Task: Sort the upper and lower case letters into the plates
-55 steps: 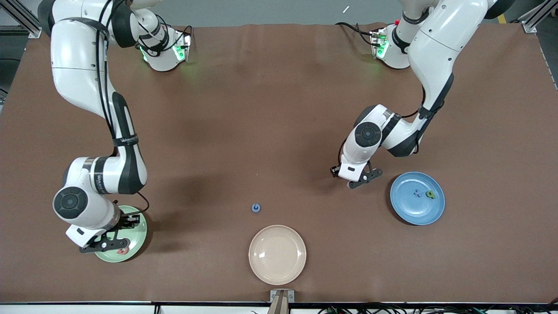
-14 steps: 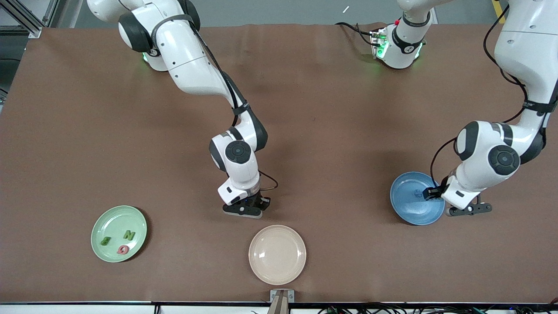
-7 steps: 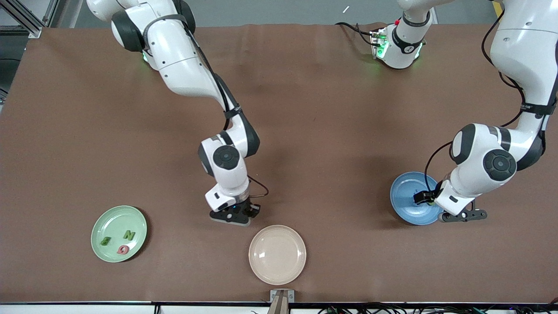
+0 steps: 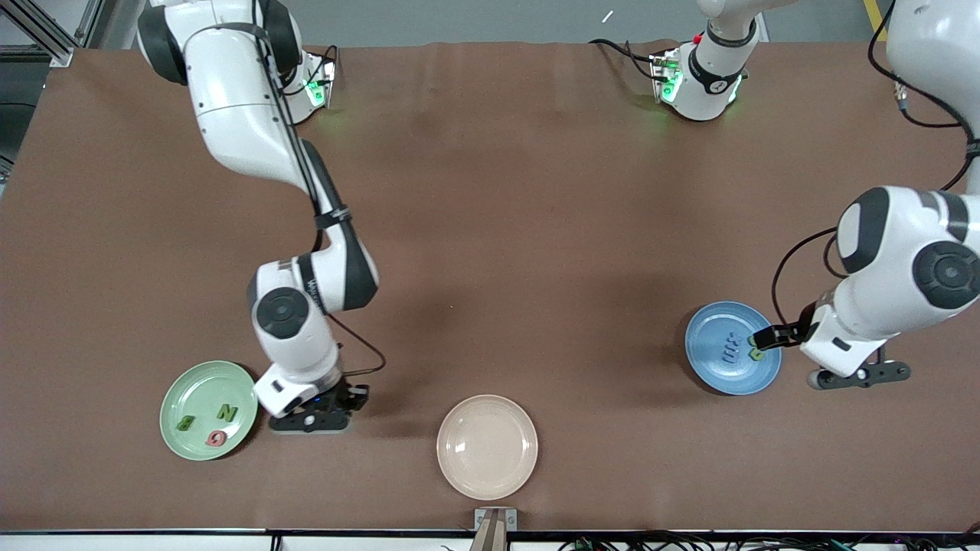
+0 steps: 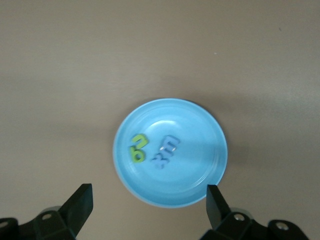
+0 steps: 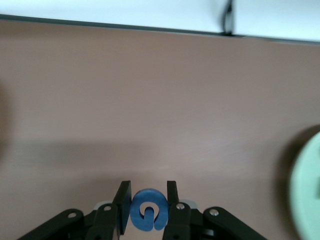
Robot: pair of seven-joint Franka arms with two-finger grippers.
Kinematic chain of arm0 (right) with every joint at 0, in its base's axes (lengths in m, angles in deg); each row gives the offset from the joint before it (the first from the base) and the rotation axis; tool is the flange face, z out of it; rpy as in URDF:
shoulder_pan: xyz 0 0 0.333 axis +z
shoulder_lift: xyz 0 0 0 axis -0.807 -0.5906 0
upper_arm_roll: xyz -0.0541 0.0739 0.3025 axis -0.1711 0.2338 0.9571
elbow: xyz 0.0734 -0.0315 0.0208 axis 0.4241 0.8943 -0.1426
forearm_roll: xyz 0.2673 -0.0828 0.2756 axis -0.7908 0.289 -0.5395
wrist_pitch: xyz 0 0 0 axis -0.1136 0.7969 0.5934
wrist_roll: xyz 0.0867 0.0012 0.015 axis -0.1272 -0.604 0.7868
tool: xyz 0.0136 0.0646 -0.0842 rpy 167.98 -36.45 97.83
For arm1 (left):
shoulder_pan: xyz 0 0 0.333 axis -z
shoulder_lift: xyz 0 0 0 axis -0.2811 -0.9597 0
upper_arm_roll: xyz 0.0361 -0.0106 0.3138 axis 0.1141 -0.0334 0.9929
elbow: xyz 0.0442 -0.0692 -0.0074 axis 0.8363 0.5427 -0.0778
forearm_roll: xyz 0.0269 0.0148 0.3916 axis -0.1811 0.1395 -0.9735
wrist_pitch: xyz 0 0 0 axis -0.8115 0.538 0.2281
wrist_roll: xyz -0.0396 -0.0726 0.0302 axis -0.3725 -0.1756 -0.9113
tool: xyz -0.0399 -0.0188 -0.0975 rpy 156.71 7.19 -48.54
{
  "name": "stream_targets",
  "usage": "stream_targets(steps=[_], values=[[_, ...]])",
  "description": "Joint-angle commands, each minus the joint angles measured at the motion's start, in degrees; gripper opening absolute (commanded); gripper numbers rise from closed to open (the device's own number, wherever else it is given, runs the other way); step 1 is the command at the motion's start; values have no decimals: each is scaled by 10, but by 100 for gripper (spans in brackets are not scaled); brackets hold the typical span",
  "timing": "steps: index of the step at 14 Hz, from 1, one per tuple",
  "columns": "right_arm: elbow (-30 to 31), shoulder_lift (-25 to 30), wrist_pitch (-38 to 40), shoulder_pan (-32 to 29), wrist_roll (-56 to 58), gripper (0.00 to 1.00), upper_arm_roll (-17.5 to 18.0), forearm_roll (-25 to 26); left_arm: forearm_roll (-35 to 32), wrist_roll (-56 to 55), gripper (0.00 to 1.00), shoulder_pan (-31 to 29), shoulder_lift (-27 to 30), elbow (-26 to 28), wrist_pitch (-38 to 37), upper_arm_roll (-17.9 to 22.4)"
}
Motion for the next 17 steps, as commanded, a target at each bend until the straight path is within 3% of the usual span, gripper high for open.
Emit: stream_targets(steps=[1, 5, 8, 9, 10, 11, 12, 15, 17], values=[[18, 10, 2, -55, 103, 0, 11, 1, 10, 2, 100, -1, 30, -44, -90, -1], [39, 7, 2, -132, 251, 3, 12, -2, 4, 16, 100, -5, 85, -69, -129, 4], [70, 11, 12, -173, 335, 13, 16, -8, 23, 39, 100, -27, 134, -68, -157, 0], [74, 10, 14, -177, 336, 24, 16, -8, 32, 41, 100, -30, 143, -68, -178, -1], [78, 11, 16, -177, 336, 51, 16, -8, 51, 47, 100, -31, 159, -68, -202, -1], [82, 12, 16, -181, 334, 84, 16, -8, 61, 53, 100, -29, 166, -68, -212, -1], [81, 14, 16, -182, 334, 100, 16, -10, 69, 58, 100, -29, 175, -67, -216, -1], [80, 51, 34, -182, 334, 100, 16, -18, 110, 66, 100, -24, 215, -58, -242, 9], [81, 100, 70, -182, 333, 100, 16, -21, 133, 71, 100, -2, 254, -18, -240, 47]])
